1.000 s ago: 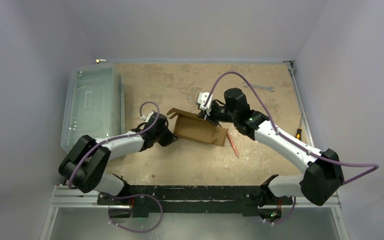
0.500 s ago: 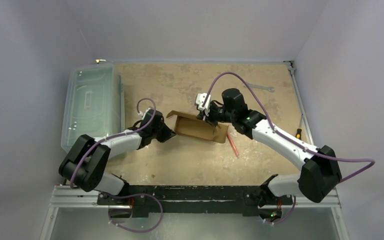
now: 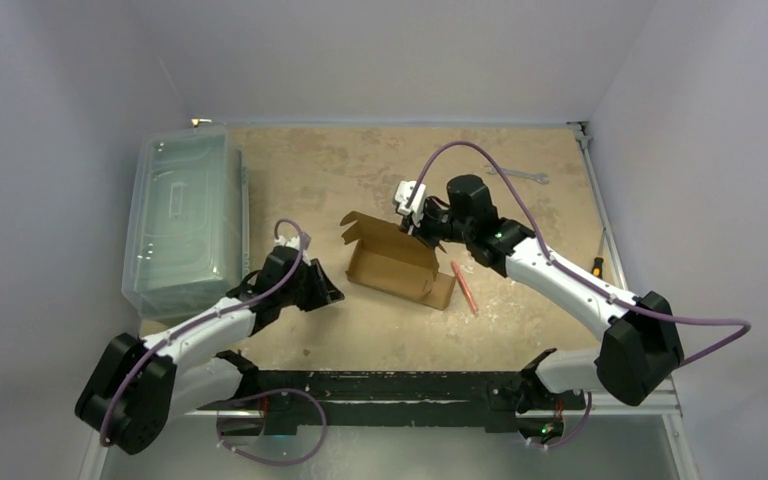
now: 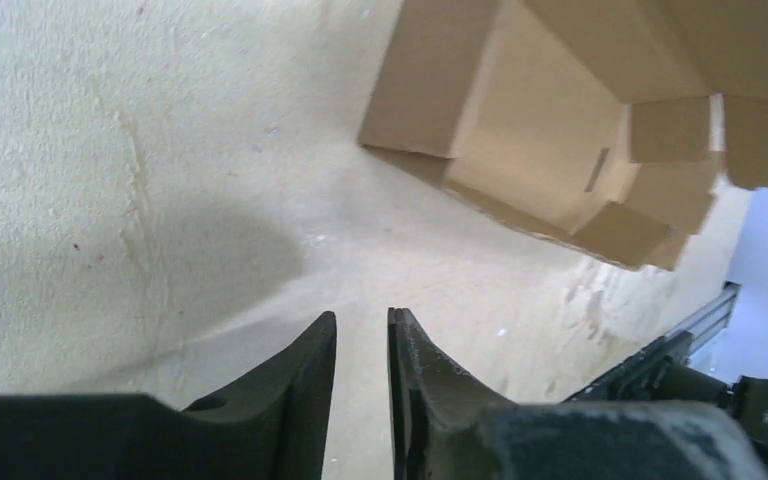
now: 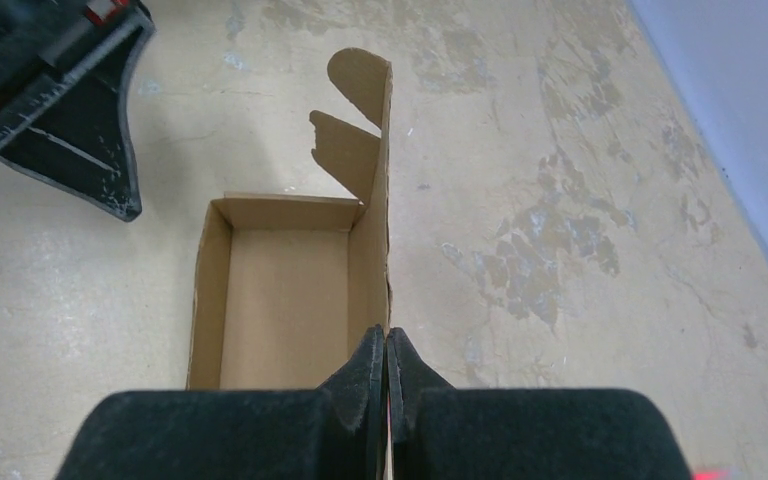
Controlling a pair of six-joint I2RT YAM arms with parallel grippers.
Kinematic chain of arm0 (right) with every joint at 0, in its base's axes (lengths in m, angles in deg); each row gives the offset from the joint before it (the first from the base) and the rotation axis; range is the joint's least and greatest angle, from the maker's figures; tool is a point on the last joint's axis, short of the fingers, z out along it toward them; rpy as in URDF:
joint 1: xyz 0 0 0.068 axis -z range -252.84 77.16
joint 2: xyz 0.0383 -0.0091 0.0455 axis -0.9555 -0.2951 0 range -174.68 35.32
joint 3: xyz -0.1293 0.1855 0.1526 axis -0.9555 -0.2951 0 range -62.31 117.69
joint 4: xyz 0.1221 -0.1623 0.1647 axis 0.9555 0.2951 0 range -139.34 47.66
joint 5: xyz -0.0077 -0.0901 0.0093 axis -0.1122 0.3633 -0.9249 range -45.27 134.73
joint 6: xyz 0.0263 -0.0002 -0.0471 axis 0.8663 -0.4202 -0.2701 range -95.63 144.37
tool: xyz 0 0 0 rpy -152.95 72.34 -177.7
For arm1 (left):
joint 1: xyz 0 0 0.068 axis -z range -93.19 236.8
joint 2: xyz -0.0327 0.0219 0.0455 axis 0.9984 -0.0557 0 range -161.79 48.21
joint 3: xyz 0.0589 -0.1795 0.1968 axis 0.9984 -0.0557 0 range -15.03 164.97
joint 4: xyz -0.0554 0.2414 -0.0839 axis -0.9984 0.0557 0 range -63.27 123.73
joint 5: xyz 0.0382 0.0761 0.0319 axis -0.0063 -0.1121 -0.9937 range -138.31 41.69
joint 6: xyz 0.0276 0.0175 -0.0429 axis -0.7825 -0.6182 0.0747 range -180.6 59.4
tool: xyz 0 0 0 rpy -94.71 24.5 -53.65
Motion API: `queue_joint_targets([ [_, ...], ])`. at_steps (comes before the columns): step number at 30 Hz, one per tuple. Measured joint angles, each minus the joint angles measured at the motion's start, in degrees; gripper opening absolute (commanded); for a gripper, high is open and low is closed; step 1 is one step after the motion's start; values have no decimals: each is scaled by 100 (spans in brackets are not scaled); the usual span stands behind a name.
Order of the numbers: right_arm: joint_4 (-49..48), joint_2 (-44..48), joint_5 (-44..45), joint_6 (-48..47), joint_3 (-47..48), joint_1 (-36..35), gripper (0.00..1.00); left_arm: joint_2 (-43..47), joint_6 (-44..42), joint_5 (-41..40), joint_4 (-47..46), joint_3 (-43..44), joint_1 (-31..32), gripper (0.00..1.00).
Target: Fold the paper box
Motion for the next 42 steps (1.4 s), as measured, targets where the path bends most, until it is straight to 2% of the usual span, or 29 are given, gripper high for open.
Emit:
queue_joint_targets([
  [4,0,0,-20,4,0,37,0,673,-293,-129,92,-7,0,46],
  [7,-7,-4,-90,42,0,48,6,826,-527,-251,76,90,0,51],
  [9,-22,-22,-164,83,0,55,11,625,-723,-326,7,251,-4,52],
  [11,-26,-48,-190,118,0,70,17,264,-909,-378,-116,450,-4,59],
  [13,-28,-76,-219,151,0,87,21,-195,-1139,-402,-286,684,-7,62],
  [17,-31,-83,-310,192,0,179,24,-837,-1482,-442,-498,1027,-9,62],
  [26,-28,-83,-372,234,2,256,33,-1447,-1934,-581,-581,1615,-7,46],
  [29,-31,-83,-422,243,2,262,37,-1650,-2026,-721,-568,1784,33,44],
  [36,-31,-83,-457,280,2,269,39,-2081,-2264,-1460,-304,2203,525,35],
  [39,-31,-83,-463,304,2,304,40,-2229,-2354,-1779,-138,2387,728,22],
  [42,-31,-83,-472,328,2,354,40,-2347,-2424,-2055,28,2507,839,17],
])
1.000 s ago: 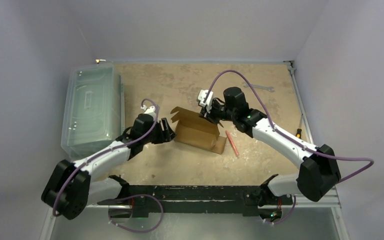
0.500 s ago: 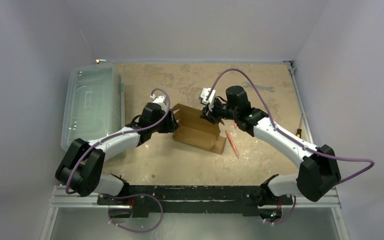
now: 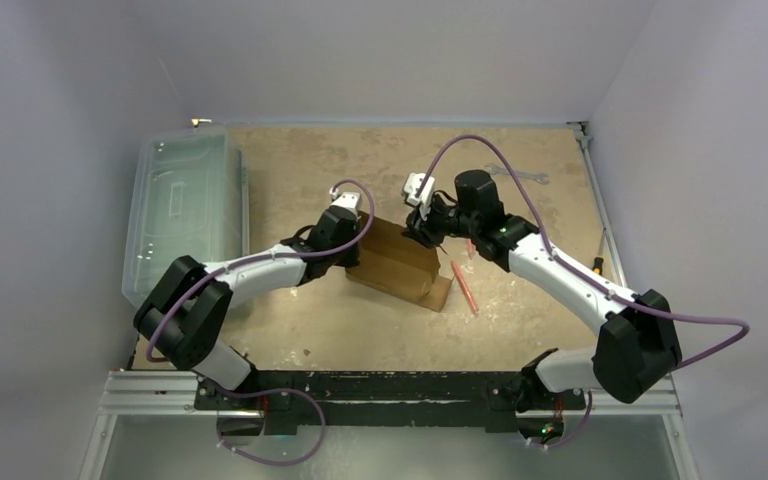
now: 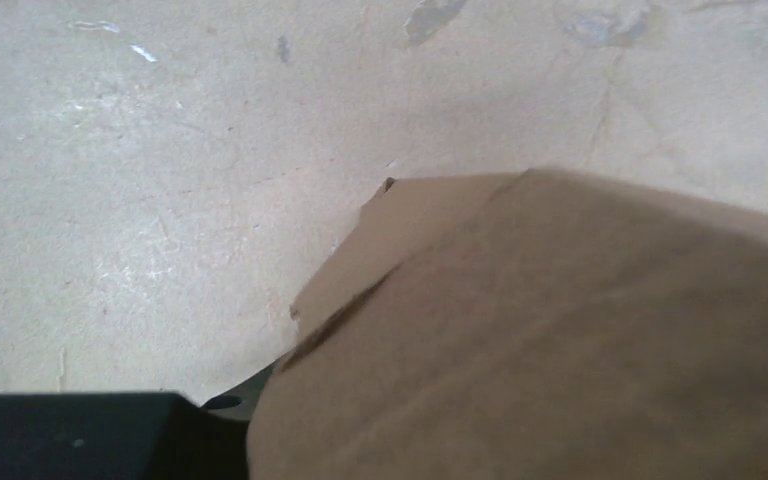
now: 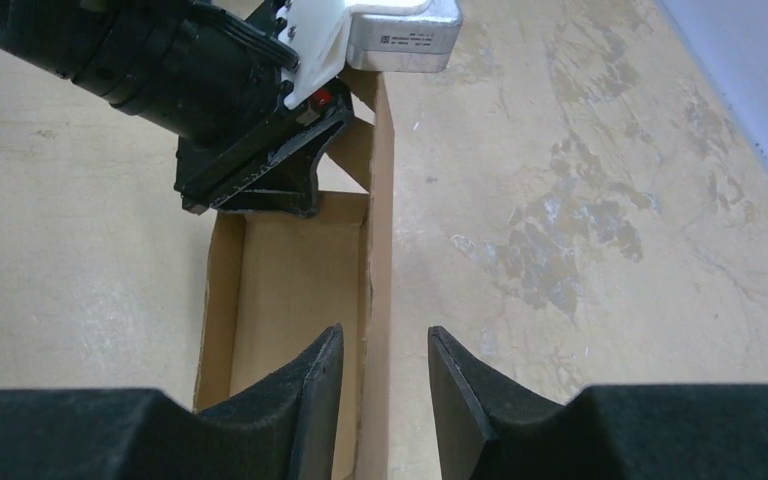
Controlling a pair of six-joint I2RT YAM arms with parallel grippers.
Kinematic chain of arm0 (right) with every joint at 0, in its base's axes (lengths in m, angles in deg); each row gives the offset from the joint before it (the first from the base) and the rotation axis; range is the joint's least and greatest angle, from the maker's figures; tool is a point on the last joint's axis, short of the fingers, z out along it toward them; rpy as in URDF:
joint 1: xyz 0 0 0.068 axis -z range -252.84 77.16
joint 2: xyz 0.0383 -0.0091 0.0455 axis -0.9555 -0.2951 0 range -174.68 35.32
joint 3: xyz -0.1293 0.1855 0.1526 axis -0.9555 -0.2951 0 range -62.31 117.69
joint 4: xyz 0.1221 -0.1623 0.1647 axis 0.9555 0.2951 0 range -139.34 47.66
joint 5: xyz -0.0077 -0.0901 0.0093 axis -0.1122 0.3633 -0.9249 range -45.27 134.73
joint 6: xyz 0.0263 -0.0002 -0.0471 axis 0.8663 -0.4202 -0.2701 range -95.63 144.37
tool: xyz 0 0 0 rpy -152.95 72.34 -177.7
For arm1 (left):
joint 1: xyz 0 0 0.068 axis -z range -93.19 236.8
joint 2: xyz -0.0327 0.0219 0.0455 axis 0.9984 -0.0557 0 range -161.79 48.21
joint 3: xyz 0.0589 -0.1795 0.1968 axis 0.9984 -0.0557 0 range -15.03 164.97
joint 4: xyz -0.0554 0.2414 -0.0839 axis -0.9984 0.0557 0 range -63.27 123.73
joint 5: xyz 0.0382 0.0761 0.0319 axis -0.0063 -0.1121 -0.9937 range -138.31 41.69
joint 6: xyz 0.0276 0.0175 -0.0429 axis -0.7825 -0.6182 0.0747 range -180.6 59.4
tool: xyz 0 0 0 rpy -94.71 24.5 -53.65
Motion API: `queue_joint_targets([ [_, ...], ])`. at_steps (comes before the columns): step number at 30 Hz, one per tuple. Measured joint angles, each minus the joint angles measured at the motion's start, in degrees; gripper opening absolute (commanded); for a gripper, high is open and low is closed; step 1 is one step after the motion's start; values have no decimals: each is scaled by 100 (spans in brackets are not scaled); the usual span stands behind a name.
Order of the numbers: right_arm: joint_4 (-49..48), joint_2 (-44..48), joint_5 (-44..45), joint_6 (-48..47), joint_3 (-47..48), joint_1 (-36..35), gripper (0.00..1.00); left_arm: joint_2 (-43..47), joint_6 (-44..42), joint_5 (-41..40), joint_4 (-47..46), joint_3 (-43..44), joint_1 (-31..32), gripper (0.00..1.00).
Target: Fold the paper box
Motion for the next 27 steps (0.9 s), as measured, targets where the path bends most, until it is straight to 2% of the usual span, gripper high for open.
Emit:
queue_joint_targets([
  [14,2,0,-7,17,0,63,41,-258,-109,-581,223,107,190,20],
  [16,2,0,-7,17,0,63,41,-313,-111,-610,229,114,203,14],
  [18,2,0,-9,20,0,66,42,-356,-109,-640,247,120,232,0],
  [27,11,44,-133,59,0,240,60,-319,149,-1252,409,105,306,0],
])
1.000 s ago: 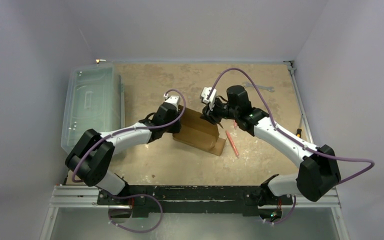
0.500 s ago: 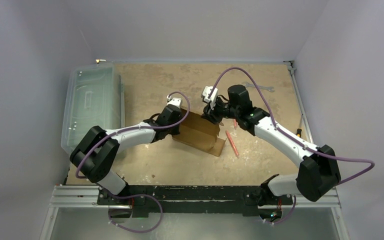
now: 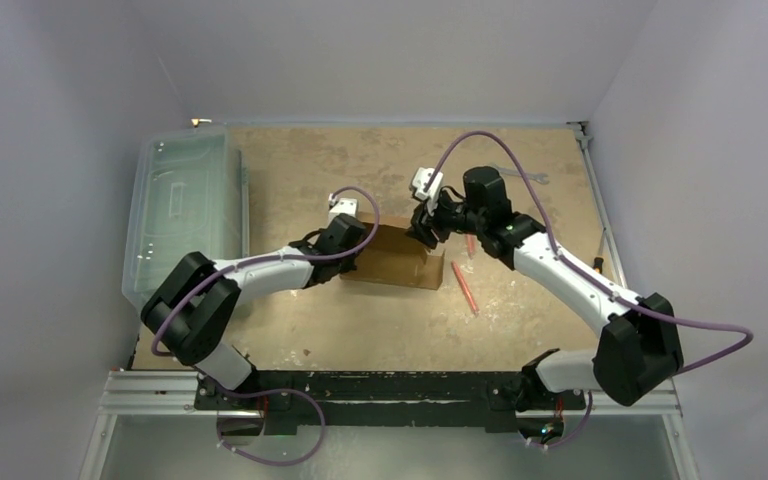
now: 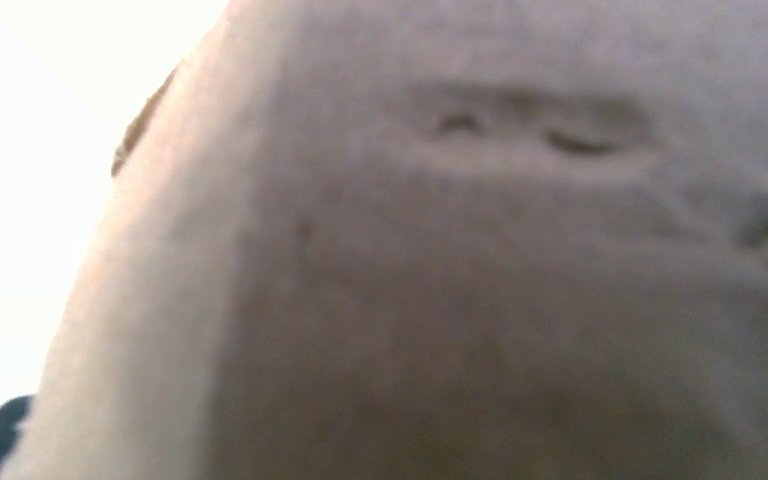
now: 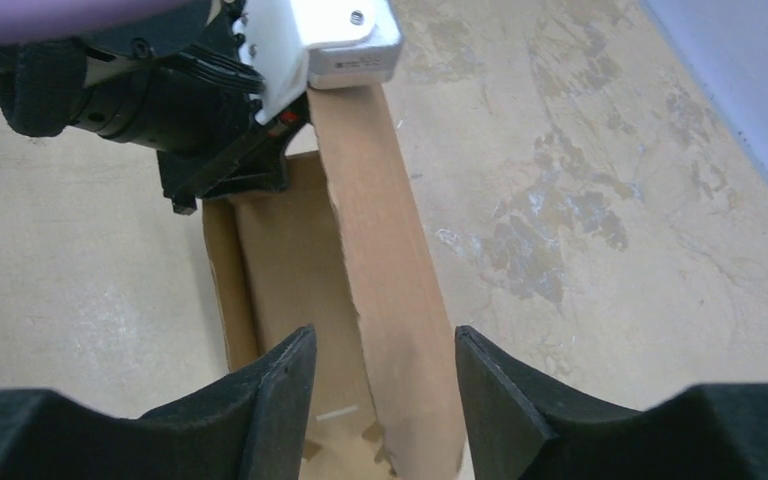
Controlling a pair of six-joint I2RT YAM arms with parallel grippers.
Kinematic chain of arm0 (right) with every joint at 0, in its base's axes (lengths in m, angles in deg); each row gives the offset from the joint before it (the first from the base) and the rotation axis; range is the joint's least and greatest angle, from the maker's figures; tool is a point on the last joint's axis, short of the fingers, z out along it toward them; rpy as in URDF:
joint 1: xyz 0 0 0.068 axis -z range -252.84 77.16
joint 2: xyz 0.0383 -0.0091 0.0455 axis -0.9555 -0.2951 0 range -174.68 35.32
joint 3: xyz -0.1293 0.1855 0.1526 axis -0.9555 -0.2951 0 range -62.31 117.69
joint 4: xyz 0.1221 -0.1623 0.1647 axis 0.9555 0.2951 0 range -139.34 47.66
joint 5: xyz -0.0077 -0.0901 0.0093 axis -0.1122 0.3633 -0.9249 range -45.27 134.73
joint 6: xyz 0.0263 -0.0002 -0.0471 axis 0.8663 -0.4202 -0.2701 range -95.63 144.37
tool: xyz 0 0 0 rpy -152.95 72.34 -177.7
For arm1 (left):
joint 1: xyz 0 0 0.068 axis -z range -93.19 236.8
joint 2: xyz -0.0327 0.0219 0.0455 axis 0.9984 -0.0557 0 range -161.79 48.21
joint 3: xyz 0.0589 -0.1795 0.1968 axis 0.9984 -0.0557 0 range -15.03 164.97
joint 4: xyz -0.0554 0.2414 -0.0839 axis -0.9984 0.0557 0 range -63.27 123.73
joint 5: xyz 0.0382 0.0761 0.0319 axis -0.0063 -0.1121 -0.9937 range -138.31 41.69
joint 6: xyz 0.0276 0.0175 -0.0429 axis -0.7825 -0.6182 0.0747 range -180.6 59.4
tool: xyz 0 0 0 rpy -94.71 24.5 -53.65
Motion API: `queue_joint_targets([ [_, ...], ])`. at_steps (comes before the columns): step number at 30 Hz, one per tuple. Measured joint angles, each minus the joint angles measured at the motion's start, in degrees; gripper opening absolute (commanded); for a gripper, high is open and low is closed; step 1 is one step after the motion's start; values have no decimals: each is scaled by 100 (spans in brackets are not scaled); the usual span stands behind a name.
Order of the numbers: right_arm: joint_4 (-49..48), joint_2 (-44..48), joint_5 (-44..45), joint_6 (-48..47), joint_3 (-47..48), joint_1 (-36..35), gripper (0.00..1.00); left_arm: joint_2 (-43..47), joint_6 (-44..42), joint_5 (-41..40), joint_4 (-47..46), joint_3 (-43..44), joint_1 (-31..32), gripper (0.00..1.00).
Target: Fold the paper box
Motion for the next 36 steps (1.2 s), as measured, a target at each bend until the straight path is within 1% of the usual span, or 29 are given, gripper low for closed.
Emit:
queue_joint_targets([
  [6,114,260,-269,17,2,170,79,221,544,-472,223,-229,0,0],
  [8,168,389,-428,-4,0,236,82,245,708,-564,234,-267,0,0],
  [13,466,662,-946,-313,2,424,87,249,994,-643,240,-278,0,0],
  [17,820,730,-1550,-756,2,621,95,247,1132,-643,247,-278,0,0],
  [19,1067,730,-1891,-1150,-4,673,98,240,1167,-636,260,-269,-2,0],
  [23,1622,730,-2612,-2184,-109,664,99,203,1276,-564,275,-225,-2,0],
  [26,1989,728,-2800,-2798,-203,518,99,199,1316,-485,275,-214,-2,0],
  [31,2098,723,-2514,-3307,-299,-155,99,212,1443,-354,273,-212,-2,0],
  [36,1941,551,-1991,-3432,-367,-929,98,249,1576,-203,310,-212,-2,0],
])
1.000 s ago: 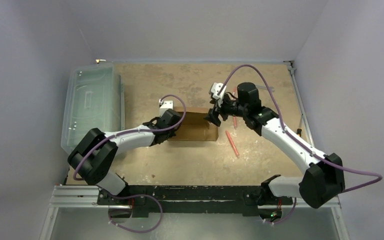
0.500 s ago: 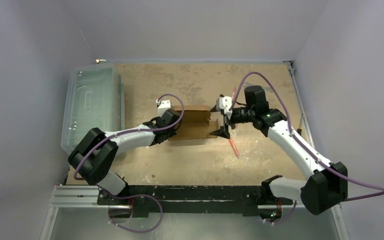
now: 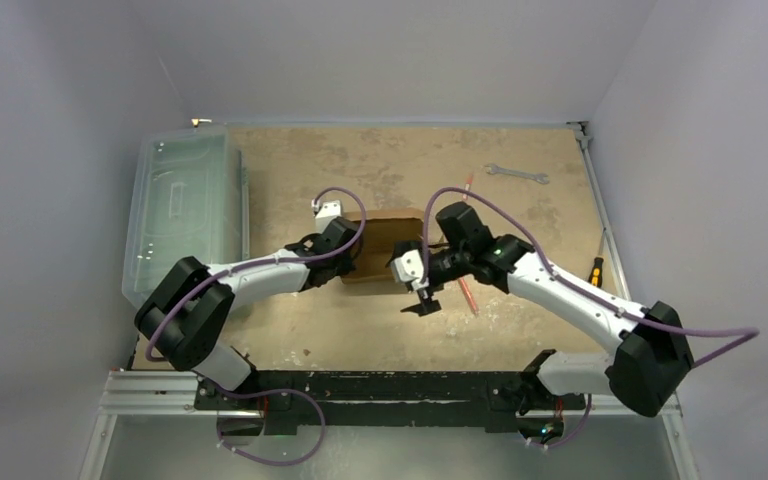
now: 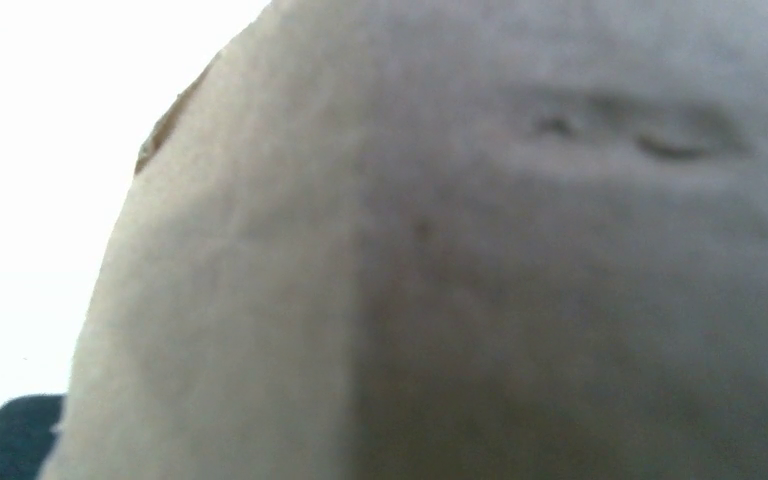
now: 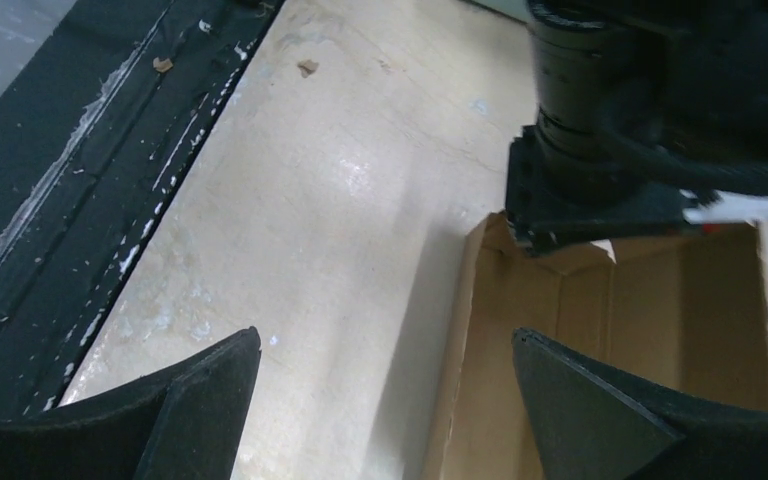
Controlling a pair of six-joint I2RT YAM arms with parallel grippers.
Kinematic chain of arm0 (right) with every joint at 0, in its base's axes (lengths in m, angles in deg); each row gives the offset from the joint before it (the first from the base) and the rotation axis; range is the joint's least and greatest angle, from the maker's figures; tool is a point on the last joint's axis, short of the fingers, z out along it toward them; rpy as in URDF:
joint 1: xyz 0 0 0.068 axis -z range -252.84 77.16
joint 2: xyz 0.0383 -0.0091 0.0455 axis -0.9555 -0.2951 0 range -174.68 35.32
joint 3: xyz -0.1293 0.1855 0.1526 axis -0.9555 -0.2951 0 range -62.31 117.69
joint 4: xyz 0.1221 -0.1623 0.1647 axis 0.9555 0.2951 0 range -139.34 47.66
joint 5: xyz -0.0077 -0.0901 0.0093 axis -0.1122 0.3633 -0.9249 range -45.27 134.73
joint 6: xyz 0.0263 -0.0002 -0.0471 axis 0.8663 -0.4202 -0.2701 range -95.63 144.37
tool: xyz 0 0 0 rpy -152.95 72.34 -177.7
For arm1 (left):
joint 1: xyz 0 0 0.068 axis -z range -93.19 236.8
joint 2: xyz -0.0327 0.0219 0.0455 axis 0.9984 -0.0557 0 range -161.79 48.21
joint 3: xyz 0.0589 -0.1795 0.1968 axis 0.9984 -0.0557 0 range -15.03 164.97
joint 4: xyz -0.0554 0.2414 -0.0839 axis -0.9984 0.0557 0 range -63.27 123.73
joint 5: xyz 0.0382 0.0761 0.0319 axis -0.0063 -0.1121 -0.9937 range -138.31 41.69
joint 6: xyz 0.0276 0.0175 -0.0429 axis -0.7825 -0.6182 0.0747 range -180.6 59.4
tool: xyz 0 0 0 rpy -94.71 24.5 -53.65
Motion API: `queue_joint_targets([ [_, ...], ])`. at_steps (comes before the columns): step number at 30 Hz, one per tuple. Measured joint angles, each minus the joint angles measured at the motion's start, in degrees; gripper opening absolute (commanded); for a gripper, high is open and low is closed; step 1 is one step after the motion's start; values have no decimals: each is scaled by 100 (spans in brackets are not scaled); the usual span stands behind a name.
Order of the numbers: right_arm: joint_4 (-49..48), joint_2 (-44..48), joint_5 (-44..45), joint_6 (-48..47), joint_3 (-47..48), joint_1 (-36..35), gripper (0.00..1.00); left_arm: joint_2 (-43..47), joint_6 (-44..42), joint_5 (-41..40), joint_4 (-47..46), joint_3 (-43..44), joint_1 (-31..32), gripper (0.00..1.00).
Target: Fold the paper box
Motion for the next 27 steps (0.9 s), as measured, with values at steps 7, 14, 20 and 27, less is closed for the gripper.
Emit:
queue_joint_targets([
  [7,-710,-518,1005,136,-212,-820,94,46,195,120,81,0,0,0],
  [14,-1464,-852,1746,632,-267,-1051,83,46,354,236,74,0,0,0],
  [20,-1884,-1272,2245,894,-275,-1060,73,61,433,424,50,0,0,1],
  [27,-2151,-1692,2691,1043,-275,-1119,51,90,437,682,48,-13,2,14],
])
